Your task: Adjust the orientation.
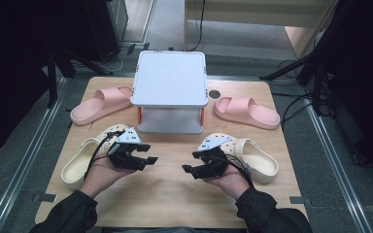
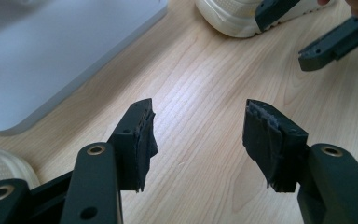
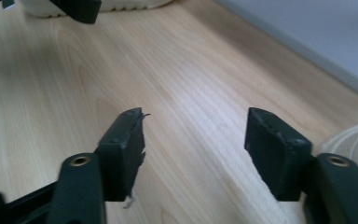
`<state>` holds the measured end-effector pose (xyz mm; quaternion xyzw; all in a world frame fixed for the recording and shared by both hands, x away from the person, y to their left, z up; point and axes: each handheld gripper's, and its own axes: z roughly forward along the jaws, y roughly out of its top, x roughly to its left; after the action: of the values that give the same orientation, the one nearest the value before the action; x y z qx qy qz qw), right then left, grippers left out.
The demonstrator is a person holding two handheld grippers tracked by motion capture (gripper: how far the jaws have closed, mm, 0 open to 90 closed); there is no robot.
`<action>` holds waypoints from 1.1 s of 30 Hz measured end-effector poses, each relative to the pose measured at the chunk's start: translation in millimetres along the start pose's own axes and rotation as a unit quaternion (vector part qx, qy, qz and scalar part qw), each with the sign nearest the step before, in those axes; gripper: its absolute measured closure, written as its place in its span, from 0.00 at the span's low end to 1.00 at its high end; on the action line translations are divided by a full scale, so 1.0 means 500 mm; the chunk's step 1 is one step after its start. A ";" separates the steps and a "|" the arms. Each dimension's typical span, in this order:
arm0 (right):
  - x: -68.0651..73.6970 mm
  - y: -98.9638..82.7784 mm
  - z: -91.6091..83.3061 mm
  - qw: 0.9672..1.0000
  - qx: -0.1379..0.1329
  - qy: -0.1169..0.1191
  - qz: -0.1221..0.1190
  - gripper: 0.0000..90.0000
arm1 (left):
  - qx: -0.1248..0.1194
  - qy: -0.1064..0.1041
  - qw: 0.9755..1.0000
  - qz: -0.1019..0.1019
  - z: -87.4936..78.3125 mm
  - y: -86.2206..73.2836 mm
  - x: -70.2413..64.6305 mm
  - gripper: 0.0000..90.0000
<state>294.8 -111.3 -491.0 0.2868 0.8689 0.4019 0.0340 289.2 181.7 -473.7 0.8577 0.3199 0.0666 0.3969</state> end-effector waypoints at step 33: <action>-0.008 0.017 -0.024 1.000 -0.011 -0.010 0.003 0.50 | 0.006 -0.017 0.999 -0.030 -0.017 -0.002 -0.008 0.44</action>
<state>298.7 -117.0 -477.6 0.2935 0.8630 0.4088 0.0447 282.7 185.0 -468.1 0.8511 0.3389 0.0386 0.3991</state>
